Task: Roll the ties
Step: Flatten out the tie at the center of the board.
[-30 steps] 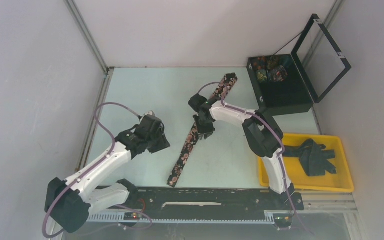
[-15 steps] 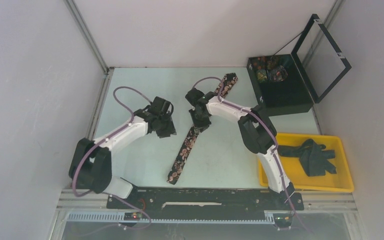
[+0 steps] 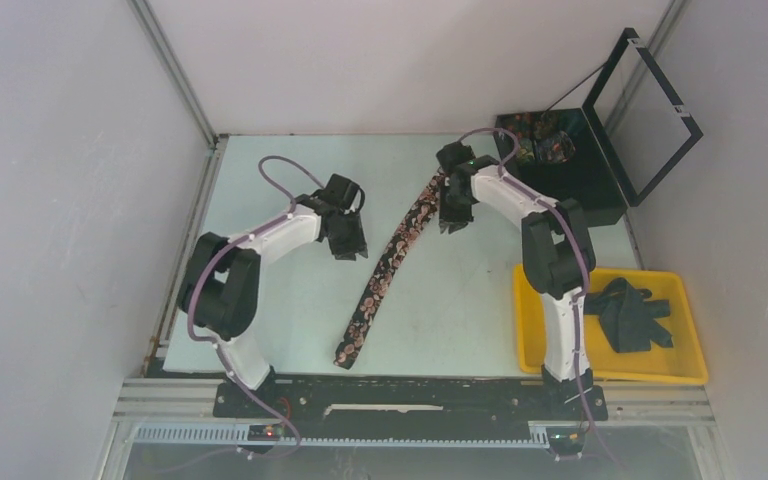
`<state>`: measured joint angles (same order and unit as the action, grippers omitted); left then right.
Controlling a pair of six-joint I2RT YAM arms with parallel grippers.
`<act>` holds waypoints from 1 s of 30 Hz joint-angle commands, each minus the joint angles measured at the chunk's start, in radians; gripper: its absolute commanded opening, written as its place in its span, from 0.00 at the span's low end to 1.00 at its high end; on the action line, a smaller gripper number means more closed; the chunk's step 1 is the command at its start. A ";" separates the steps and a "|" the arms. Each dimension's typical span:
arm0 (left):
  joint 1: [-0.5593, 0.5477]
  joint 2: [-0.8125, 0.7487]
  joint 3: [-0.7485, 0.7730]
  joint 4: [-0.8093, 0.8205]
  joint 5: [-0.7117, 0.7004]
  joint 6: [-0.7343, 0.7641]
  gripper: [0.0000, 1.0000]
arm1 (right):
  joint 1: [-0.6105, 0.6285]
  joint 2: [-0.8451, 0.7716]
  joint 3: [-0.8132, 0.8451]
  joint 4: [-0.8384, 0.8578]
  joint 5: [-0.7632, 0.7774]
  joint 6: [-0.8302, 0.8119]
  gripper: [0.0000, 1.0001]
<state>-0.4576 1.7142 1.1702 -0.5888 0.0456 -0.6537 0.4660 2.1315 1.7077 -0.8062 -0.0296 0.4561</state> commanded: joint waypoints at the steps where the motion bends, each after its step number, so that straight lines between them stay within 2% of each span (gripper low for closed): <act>1: 0.004 0.047 0.095 -0.019 0.028 0.036 0.37 | -0.056 0.026 0.093 0.015 -0.021 0.001 0.25; 4: -0.011 0.006 0.084 -0.067 -0.006 0.015 0.38 | -0.077 0.082 0.205 0.012 -0.072 -0.049 0.25; 8: -0.144 -0.110 0.103 -0.221 -0.173 0.010 0.42 | -0.100 0.169 0.383 0.005 -0.135 -0.065 0.25; 11: -0.226 -0.133 0.057 -0.217 -0.099 -0.039 0.41 | -0.118 0.248 0.497 0.007 -0.190 -0.048 0.25; 16: -0.348 -0.130 -0.039 -0.113 -0.032 -0.142 0.40 | -0.125 0.372 0.652 0.017 -0.311 -0.021 0.25; 22: -0.416 -0.032 -0.063 -0.003 0.065 -0.202 0.37 | -0.127 0.450 0.672 0.033 -0.346 0.030 0.25; 30: -0.394 0.065 -0.102 0.032 0.013 -0.195 0.33 | -0.153 0.491 0.647 -0.040 -0.336 0.043 0.24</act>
<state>-0.8692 1.7313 1.0912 -0.6033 0.0799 -0.8360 0.3286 2.6038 2.3363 -0.7967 -0.3641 0.4900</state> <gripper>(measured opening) 0.345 0.243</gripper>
